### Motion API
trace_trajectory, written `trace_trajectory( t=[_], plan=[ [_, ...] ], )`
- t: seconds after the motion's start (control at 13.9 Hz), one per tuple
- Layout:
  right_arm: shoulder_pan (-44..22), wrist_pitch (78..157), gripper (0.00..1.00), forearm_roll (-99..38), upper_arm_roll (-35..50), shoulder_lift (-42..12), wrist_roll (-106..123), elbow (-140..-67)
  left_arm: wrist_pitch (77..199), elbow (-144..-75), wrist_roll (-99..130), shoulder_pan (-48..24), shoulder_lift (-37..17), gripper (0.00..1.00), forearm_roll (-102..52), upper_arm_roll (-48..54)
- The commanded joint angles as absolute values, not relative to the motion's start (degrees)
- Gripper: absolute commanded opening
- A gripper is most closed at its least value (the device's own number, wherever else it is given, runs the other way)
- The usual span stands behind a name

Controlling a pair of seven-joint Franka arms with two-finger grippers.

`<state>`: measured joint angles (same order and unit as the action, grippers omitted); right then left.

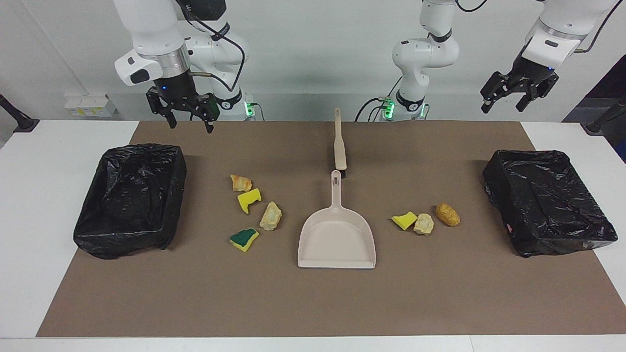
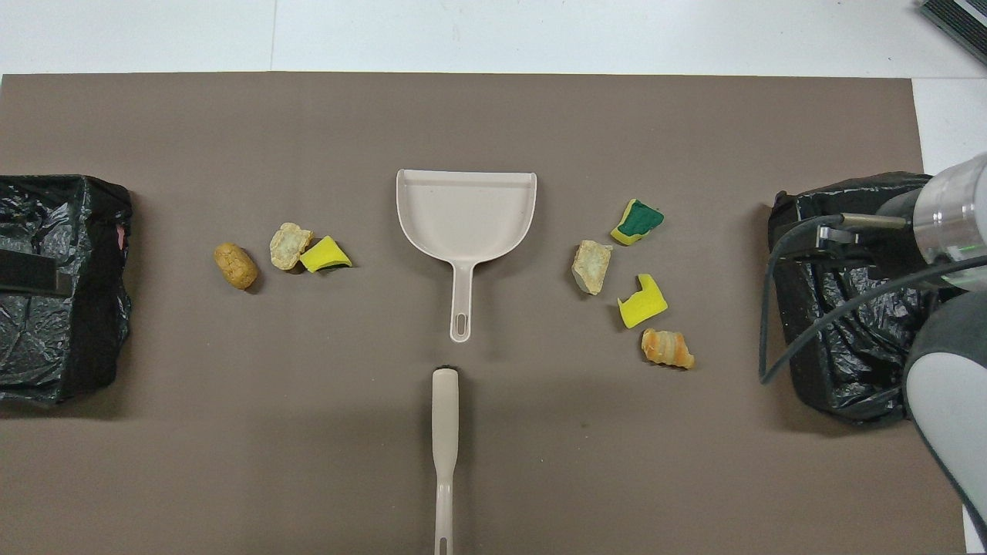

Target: Sweep and dump trash in bin

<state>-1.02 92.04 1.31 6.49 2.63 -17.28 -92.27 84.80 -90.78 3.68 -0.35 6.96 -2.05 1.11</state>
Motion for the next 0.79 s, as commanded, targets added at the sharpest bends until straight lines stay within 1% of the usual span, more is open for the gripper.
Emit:
trace_trajectory(
  t=[0.0,0.5,0.72],
  plan=[
    [-0.35,91.05,1.00,0.53,6.33,3.25,-15.21,-92.81,84.29,-90.53,3.69,-0.35,7.29,1.00,-2.37,1.14],
    [-0.44,89.56,1.00,0.44,6.33,3.43,-15.21,-92.81,84.29,-90.70,4.31,-0.62,7.38,1.00,-2.64,1.23],
    [-0.26,88.95,1.00,-1.13,6.15,3.69,-15.29,-93.25,84.55,-92.46,3.96,-0.70,8.61,1.00,-2.81,1.32]
  ],
)
